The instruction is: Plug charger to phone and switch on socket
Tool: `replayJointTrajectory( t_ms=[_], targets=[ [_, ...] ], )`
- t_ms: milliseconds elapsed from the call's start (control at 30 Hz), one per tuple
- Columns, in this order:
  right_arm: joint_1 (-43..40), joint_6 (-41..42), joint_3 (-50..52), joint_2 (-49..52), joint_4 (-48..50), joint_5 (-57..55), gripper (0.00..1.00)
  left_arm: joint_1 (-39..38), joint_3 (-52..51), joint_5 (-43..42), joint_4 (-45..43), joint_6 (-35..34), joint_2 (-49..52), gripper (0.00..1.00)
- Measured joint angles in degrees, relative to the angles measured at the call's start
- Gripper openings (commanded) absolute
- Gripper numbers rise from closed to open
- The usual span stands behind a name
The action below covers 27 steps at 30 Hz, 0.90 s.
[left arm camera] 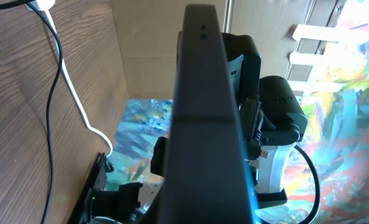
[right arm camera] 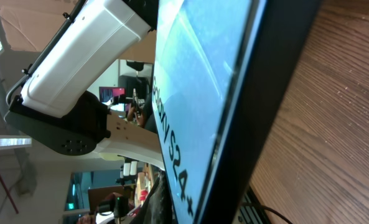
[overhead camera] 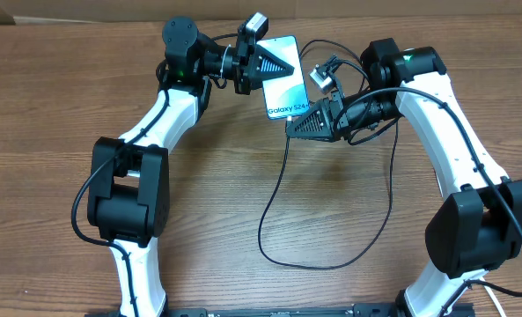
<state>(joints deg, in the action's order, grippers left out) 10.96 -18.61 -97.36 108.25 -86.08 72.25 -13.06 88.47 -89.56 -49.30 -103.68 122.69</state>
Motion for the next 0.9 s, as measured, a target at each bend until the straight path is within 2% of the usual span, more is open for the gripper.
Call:
replayJointTrajectory(
  t_ms=[900],
  targets=[
    [-2.5, 0.4, 0.0, 0.0, -0.3, 0.8, 0.03, -0.5, 0.0, 2.5, 0.0, 2.3, 0.0, 0.04]
  ],
)
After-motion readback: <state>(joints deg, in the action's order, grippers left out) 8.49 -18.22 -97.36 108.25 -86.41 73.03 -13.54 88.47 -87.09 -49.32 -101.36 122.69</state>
